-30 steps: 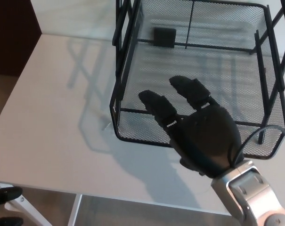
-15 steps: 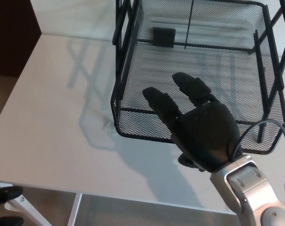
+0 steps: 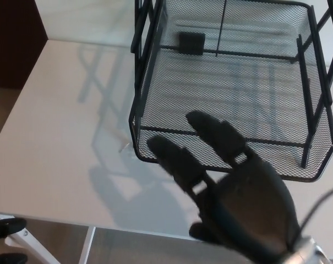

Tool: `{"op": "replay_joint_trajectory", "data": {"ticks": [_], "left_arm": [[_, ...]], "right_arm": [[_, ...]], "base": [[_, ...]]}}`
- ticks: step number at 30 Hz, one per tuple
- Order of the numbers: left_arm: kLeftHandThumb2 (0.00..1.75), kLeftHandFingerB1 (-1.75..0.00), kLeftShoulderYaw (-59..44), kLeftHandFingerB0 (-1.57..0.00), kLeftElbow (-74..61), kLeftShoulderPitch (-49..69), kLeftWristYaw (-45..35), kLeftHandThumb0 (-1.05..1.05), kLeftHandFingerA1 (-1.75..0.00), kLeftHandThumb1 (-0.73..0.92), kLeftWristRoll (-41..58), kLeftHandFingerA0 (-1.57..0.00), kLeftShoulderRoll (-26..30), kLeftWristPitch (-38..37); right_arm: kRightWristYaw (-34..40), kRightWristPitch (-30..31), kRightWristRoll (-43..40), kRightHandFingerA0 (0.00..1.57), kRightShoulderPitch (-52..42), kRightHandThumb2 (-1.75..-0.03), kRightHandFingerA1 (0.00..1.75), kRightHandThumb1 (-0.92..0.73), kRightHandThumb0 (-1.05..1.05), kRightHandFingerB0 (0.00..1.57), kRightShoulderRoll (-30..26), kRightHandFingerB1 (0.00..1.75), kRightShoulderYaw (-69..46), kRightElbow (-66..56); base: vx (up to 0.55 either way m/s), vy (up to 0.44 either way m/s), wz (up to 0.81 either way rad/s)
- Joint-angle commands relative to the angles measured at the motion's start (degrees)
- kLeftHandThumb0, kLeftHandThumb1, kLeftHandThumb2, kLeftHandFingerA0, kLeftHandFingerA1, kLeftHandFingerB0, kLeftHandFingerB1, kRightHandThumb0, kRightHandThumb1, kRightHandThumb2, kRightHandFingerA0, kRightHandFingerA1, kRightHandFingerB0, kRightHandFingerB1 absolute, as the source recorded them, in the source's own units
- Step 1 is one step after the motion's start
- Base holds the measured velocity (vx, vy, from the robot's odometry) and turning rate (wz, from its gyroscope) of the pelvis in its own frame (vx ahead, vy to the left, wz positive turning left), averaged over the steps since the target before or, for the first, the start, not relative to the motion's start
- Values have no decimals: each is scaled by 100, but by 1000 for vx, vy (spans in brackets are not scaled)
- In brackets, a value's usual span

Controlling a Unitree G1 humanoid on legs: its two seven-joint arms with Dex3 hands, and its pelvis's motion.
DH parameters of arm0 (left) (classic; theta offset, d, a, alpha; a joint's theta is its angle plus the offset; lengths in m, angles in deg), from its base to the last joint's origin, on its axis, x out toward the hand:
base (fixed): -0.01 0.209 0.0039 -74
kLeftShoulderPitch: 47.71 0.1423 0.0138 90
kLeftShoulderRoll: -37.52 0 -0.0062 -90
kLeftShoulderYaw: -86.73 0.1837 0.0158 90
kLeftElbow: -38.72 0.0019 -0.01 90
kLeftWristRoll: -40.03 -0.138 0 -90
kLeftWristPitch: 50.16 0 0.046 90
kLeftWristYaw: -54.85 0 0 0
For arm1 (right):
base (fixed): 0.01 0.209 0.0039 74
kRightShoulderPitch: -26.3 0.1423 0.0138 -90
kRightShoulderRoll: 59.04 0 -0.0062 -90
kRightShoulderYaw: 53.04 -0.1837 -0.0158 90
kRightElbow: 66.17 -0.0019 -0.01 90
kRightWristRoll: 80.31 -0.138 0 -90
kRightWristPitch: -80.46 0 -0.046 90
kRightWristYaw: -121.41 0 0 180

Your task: The robot walk towards a table in front and then pushes a layer of a file tray back to its original position using its right hand

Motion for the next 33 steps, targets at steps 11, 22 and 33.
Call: {"op": "replay_joint_trajectory", "data": {"ticks": [11, 22, 33], "left_arm": [[55, -39, -97, -46, 101, 3, -43, -12, -45, 54, 153, -66, 10, 204], [60, -42, -75, -41, 240, 69, -114, -21, -47, 49, 89, -60, 27, 7], [62, -42, -68, -42, -247, 1242, -362, -28, -45, 48, -12, -51, 64, -544]], "right_arm": [[768, -1093, -461, 8, -1880, -53, 36, -37, -80, 13, -835, 26, -335, -1558], [3099, -2502, -2318, 15, -4516, -54, 37, -39, -74, 22, -1204, 29, -3022, -1180], [2615, -3950, -4555, 1, -5775, -82, 51, -24, -29, 0, -1438, 48, -4710, 1530]], "base": [[0, 0, 0], [0, 0, 0], [0, 0, 0]]}}
